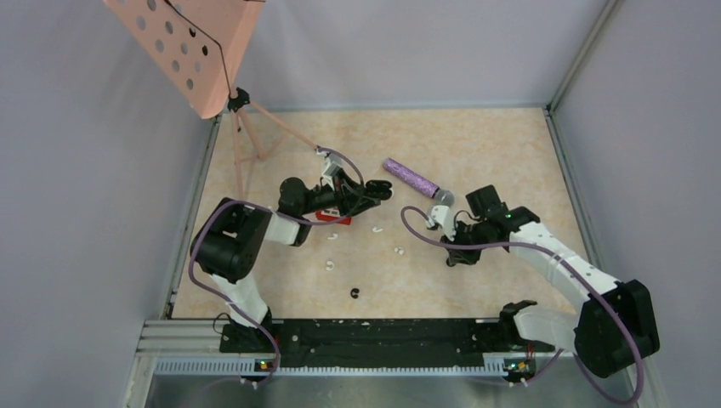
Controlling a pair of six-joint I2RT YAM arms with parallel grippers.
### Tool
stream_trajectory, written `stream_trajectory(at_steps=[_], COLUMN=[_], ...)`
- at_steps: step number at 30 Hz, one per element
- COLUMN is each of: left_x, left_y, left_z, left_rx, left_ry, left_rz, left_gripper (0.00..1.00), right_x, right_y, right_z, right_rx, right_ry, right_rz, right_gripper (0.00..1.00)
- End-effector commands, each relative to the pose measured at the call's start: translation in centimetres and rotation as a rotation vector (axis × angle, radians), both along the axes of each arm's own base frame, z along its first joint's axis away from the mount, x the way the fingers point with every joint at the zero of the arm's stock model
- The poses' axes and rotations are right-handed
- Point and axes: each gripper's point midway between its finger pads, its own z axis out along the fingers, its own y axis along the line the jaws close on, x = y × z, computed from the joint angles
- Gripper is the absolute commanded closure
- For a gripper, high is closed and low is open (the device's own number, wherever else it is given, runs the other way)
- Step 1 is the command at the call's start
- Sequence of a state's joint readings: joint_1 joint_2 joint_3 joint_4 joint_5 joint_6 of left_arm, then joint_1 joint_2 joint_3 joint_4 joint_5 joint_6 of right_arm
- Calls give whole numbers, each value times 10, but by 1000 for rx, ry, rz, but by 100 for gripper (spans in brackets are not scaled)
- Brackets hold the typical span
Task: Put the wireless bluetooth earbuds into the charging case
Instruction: Pick up the earbud from the center of the board.
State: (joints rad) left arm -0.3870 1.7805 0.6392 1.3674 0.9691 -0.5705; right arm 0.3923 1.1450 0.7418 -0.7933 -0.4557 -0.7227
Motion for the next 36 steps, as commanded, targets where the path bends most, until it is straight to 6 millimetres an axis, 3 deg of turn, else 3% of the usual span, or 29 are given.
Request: stream_trajectory(at_steps=[1, 11, 18, 36], left_x=[1, 6, 9, 12], left_y=[4, 7, 9, 11], left_z=[23, 23, 22, 19], left_rx=[-31, -33, -32, -27], left_ry=[-60, -42, -34, -23], left_rz=[24, 41, 52, 60], left_gripper=[100, 100, 100, 100], right_x=[9, 14, 6, 10], right_y=[-2, 3, 8, 3], right_z=[-10, -22, -29, -44], right_rx=[-30, -39, -44, -97], right_ry=[-74, -79, -52, -43], right_rz=[1, 4, 39, 12], right_gripper=[84, 84, 84, 79])
